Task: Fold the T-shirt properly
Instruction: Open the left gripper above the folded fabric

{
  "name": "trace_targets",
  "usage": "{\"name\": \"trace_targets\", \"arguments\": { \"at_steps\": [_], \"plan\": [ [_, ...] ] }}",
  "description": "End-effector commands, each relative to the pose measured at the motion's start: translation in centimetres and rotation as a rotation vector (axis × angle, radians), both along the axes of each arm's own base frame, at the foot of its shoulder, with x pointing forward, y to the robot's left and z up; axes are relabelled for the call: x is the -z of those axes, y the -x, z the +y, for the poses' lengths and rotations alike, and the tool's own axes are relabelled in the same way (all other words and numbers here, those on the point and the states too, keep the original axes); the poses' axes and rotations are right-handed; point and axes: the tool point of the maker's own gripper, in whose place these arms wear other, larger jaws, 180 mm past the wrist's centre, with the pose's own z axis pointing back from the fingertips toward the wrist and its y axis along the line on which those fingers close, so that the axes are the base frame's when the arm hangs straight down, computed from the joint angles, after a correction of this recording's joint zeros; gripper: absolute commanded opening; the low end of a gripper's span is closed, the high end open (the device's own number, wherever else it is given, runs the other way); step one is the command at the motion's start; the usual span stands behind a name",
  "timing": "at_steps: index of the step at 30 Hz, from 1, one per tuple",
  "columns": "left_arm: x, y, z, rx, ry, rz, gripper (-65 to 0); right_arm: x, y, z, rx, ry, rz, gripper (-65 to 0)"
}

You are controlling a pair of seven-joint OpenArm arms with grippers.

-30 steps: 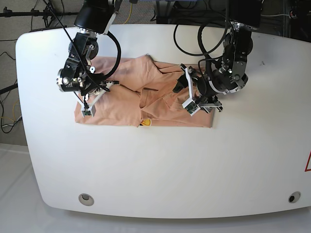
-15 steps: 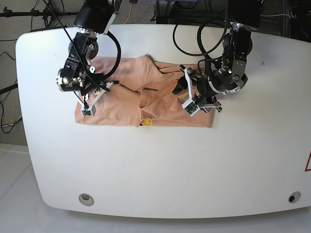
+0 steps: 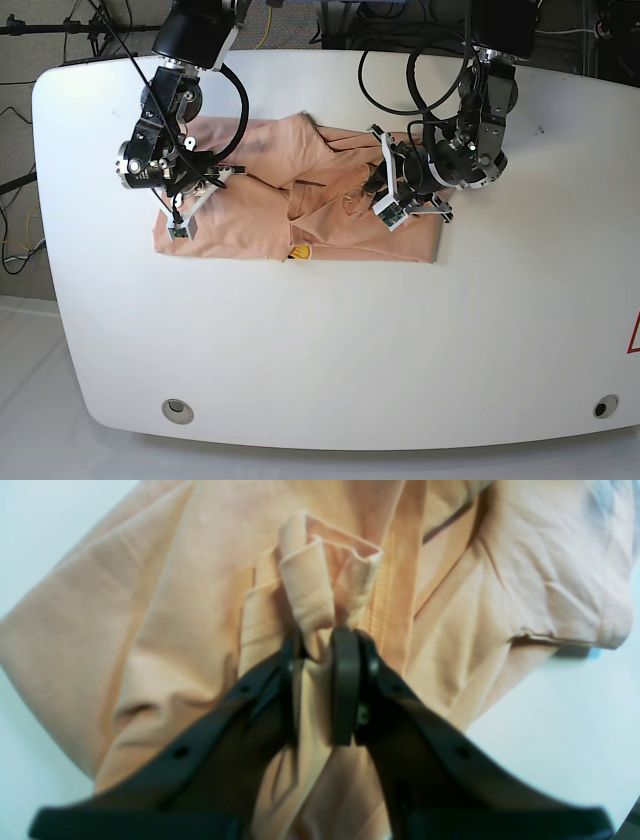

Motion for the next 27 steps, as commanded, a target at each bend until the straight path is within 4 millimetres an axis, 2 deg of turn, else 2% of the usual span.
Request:
{"name": "trace_targets", "arguments": {
  "at_steps": [1, 13, 27],
  "plan": [
    [-1.5, -0.9, -0.4, 0.004, 0.033, -0.050, -57.7, 0.1, 0.2, 0.0, -0.003, 0.002, 0.017, -65.0],
    [-3.8, -1.5, -0.8, 0.015, 0.045, -0.120, -57.6, 0.1, 0.2, 0.0, -0.003, 0.002, 0.017, -65.0],
    [-3.9, -1.4, -1.3, 0.023, 0.052, -0.120, -57.3, 0.0, 0.1, 0.0, -0.003, 0.002, 0.016, -65.0]
  ]
}}
